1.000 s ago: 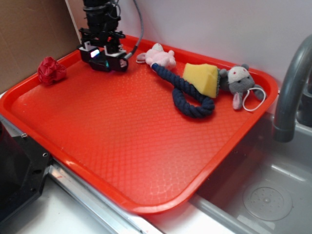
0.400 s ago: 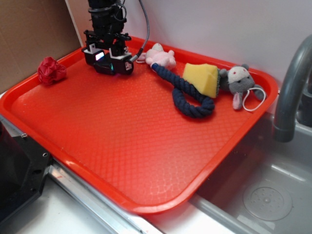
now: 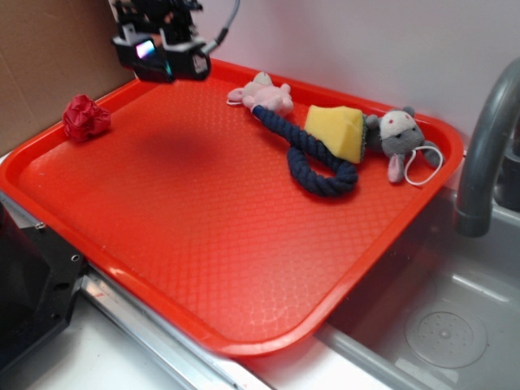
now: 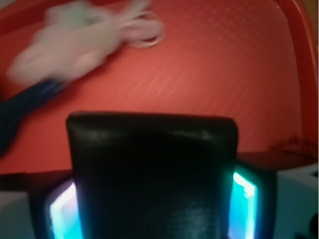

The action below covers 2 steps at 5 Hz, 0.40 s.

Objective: Grab the black box.

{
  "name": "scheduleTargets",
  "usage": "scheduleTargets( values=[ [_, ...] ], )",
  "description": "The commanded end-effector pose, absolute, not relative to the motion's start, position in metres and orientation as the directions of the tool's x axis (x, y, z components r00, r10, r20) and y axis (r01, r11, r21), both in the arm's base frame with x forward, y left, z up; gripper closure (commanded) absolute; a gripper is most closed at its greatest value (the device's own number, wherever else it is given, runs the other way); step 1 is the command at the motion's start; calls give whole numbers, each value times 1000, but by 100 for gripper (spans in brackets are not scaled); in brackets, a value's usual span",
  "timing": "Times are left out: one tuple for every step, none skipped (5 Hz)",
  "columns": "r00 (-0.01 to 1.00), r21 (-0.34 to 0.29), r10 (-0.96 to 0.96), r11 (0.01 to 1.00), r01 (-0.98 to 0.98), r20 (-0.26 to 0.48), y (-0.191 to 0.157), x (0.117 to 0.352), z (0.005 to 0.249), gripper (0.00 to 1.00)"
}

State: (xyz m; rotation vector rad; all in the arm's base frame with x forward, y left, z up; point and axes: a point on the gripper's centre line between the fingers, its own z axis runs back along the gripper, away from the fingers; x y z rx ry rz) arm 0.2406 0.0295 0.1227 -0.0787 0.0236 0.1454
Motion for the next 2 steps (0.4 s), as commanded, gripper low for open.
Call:
scheduleTargets(
  values=[
    [995, -72, 23, 997, -16, 100, -29, 221, 227, 100],
    [998, -104, -8, 994, 15, 69, -34, 210, 242, 100]
  ],
)
